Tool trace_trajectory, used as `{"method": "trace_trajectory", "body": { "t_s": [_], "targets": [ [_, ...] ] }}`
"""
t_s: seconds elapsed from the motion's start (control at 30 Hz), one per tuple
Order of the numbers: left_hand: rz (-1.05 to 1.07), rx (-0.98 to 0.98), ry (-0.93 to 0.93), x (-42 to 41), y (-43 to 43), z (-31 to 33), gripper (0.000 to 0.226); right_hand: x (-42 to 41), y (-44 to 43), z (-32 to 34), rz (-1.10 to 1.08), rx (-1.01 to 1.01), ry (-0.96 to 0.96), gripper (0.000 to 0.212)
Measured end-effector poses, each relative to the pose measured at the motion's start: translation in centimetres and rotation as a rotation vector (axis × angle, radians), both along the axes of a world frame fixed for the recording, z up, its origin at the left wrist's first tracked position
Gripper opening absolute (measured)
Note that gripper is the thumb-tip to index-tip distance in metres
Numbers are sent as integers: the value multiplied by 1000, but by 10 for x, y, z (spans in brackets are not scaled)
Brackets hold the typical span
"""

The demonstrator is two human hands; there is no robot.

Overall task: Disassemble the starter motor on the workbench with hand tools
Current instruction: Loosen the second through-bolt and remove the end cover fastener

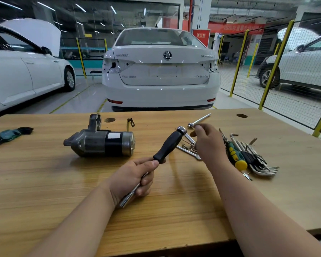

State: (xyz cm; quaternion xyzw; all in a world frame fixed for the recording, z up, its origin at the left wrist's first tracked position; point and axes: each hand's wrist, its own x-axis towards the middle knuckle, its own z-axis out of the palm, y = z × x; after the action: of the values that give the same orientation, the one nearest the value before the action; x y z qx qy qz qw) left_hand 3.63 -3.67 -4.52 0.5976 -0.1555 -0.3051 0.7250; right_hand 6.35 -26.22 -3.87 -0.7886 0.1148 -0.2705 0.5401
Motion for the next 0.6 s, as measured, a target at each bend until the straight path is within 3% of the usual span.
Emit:
{"method": "trace_trajectory", "body": {
  "t_s": [0.07, 0.1, 0.17, 0.23, 0.33, 0.4, 0.5, 0.53, 0.6],
  "targets": [
    [-14, 154, -117, -1, 1, 2, 26, -6, 6, 9, 196, 433, 189, 42],
    [-16, 275, -220, -1, 2, 4, 21, -10, 5, 10, 279, 526, 278, 49],
    [17, 590, -495, 3, 4, 9, 21, -16, 0, 8, 407, 561, 389, 55],
    [41, 814, -798, 10, 1, 13, 27, -22, -4, 6, 479, 563, 438, 47],
    [41, 922, -1097, 20, -9, 22, 37, -24, -6, 7, 499, 640, 427, 26],
    [39, 891, -1247, 27, -13, 28, 40, -24, -7, 7, 478, 730, 398, 17],
    [368, 671, -1233, 60, -1, 40, 52, -24, -11, 5, 381, 829, 346, 12],
    [494, 729, -1203, 77, 7, 44, 51, -24, -13, 5, 350, 839, 324, 12],
    [461, 1198, -1067, 102, 24, 48, 55, -24, -14, 1, 315, 840, 281, 15]
  ]
}}
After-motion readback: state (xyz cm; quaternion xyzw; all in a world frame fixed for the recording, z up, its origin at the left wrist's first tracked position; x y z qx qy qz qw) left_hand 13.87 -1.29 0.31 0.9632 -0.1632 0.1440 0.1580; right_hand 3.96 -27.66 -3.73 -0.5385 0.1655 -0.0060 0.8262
